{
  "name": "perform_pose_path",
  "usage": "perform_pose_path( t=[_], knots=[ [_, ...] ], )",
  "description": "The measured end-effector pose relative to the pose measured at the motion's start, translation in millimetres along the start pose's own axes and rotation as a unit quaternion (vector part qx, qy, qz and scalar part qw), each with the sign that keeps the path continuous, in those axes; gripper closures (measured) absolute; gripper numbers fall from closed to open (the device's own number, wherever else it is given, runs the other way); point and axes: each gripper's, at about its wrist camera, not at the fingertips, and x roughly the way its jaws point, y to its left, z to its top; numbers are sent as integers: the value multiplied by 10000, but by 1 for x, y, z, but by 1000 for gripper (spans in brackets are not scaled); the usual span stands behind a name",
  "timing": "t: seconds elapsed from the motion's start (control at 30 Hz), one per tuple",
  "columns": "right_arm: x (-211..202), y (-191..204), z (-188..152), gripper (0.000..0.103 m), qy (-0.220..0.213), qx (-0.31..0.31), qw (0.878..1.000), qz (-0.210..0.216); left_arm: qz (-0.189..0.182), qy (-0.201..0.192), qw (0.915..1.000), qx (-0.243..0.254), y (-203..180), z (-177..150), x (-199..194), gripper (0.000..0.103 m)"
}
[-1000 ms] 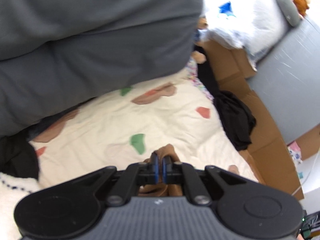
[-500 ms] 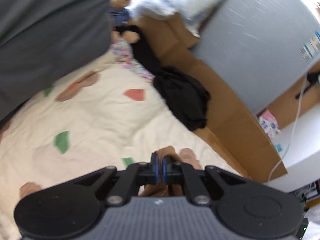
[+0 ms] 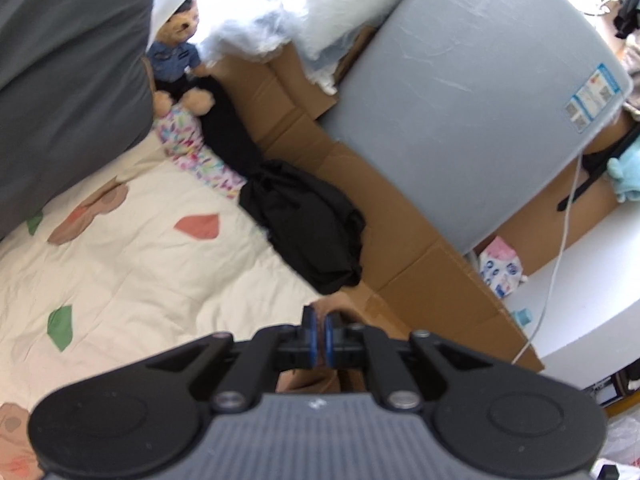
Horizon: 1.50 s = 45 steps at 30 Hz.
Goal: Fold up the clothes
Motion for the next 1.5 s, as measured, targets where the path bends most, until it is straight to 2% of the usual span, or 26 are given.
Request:
perform_pose_path(
  t=[0.23,0.43,0.63,0.83,1.1,1.13,1.2,1.27,1.33,1.5],
  knots=[
    [25,6,-50,85,486,165,9985,193,390,585,9974,-135,57,-37,23,99],
    [56,11,-98,84,945,349,9947,206,680,1158,9905,-288,111,-79,45,99],
    [68,12,-123,80,1183,508,9916,84,908,1671,9813,-286,149,-122,54,99],
    [63,19,-116,61,1206,345,9920,-115,900,1812,9771,-658,189,-143,40,99],
    [52,32,-87,49,1102,98,9935,-286,954,1718,9771,-816,221,-141,7,99],
    [52,34,-83,48,1068,82,9938,-295,1017,1720,9764,-820,224,-141,4,103],
    [50,38,-75,48,1000,49,9945,-312,1417,1665,9729,-758,235,-140,-6,103],
    [50,45,-64,47,899,4,9956,-278,1485,1654,9698,-1008,252,-141,-15,103],
    [55,53,-53,47,846,-88,9961,-224,1420,1613,9692,-1199,265,-141,-23,103],
    [75,76,-30,47,812,-293,9962,-78,971,1603,9794,-751,253,-140,-22,102]
  ],
)
